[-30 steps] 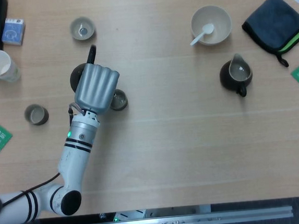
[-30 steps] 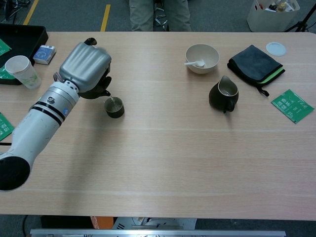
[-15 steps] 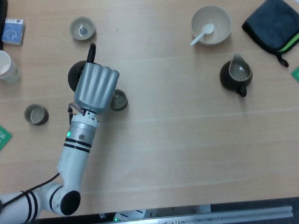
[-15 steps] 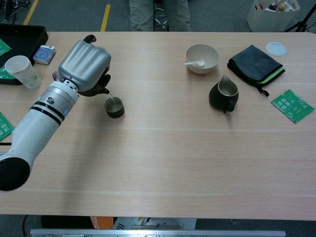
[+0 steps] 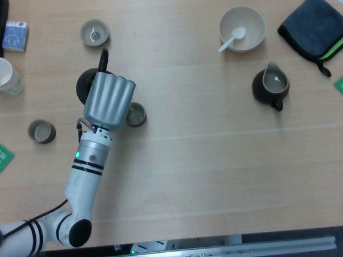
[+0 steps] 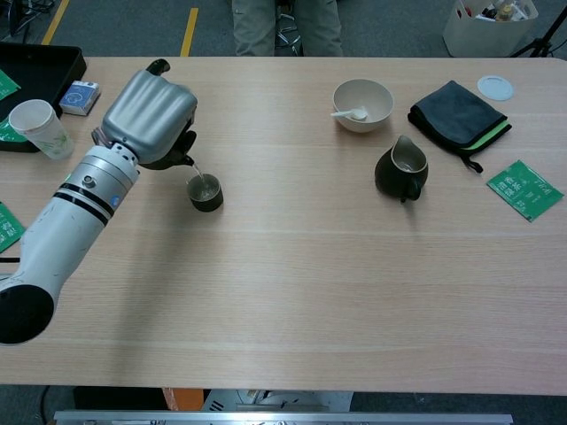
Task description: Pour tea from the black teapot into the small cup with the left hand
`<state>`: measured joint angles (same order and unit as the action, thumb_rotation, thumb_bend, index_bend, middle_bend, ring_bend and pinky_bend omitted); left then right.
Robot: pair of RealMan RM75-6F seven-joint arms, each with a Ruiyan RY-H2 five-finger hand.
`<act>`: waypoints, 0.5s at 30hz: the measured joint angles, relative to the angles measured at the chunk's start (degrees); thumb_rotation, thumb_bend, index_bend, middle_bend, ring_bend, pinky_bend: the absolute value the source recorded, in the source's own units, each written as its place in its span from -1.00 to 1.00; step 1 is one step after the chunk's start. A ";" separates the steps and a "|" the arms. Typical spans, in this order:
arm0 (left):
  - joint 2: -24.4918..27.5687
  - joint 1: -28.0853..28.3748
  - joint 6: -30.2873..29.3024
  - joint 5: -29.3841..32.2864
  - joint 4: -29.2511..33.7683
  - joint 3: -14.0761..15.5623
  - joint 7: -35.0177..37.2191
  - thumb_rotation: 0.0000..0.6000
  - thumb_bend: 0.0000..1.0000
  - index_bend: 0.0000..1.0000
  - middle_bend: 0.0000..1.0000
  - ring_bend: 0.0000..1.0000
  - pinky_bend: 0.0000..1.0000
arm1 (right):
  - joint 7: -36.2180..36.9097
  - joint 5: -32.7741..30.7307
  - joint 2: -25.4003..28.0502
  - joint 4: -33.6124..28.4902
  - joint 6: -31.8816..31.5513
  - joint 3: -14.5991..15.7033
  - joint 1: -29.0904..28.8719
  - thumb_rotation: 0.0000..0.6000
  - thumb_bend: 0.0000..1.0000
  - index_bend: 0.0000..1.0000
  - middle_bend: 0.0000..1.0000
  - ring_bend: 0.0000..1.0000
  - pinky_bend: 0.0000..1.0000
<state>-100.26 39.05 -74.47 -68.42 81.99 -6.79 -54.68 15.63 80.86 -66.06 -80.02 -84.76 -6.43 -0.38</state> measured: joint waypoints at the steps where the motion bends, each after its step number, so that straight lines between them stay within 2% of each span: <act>1: 0.04 -0.07 0.25 0.22 0.13 -0.12 0.34 1.00 -0.09 0.80 1.00 0.98 -0.66 | -0.05 -0.02 0.02 -0.04 -0.03 0.00 0.03 1.00 -0.99 -0.65 -0.60 -0.75 -0.72; 15: 1.45 -0.78 3.17 3.03 2.39 -1.71 5.02 0.96 -0.09 0.80 1.00 0.97 -0.66 | -0.97 -0.15 0.19 -0.73 0.05 -0.08 -0.04 1.00 -0.99 -0.65 -0.60 -0.75 -0.71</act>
<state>-98.81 38.27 -71.30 -65.39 84.38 -8.50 -49.66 14.66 80.71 -65.87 -80.75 -84.71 -6.51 -0.41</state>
